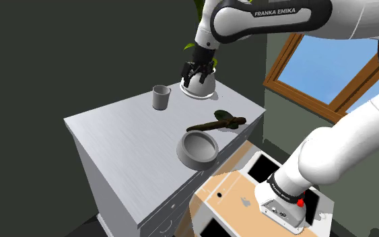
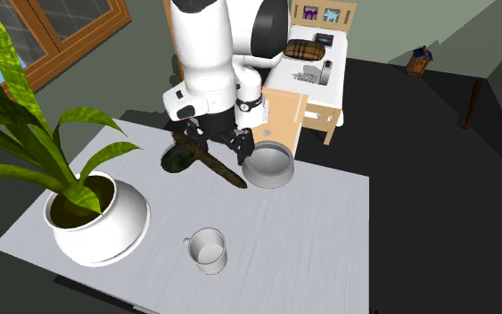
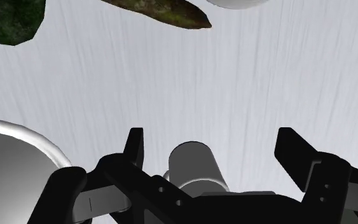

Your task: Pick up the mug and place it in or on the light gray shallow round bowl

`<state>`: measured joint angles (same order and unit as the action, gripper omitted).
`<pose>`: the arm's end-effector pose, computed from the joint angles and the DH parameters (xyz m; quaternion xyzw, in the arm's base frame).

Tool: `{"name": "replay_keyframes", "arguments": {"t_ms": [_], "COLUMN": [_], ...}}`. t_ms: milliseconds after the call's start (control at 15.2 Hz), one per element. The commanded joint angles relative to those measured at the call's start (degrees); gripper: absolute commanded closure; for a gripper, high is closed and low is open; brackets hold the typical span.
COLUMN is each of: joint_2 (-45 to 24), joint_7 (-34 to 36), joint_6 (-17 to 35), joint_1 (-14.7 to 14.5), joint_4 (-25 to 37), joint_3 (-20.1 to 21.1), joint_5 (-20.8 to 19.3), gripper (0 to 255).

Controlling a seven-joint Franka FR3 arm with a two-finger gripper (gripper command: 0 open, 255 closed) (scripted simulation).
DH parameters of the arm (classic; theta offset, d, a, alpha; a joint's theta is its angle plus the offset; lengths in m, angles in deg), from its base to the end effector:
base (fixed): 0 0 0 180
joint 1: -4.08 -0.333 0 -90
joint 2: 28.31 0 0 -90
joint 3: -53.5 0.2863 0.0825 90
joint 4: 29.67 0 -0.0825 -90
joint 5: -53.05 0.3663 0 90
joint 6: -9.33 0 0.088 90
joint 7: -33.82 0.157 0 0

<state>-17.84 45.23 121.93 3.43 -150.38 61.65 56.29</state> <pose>0.4890 0.0833 0.4260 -0.9991 0.0340 -0.0172 0.0167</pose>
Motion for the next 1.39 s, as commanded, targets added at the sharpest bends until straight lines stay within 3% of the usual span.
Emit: {"name": "replay_keyframes", "arguments": {"t_ms": [0, 462, 924, 1320], "joint_2": [-4.4, -20.48, -37.52, -39.12], "joint_7": [1.4, 6.52, 10.2, 10.47], "joint_6": [1.54, 3.8, 1.92, 5.74], "joint_1": [-0.13, -1.64, -4.75, -4.7], "joint_4": [2.67, 15.39, 32.94, 30.71], "joint_3": [0.75, 2.09, 1.38, 1.07], "joint_5": [-1.32, -6.97, -12.23, -12.63], "gripper": [0, 0, 0, 0]}}
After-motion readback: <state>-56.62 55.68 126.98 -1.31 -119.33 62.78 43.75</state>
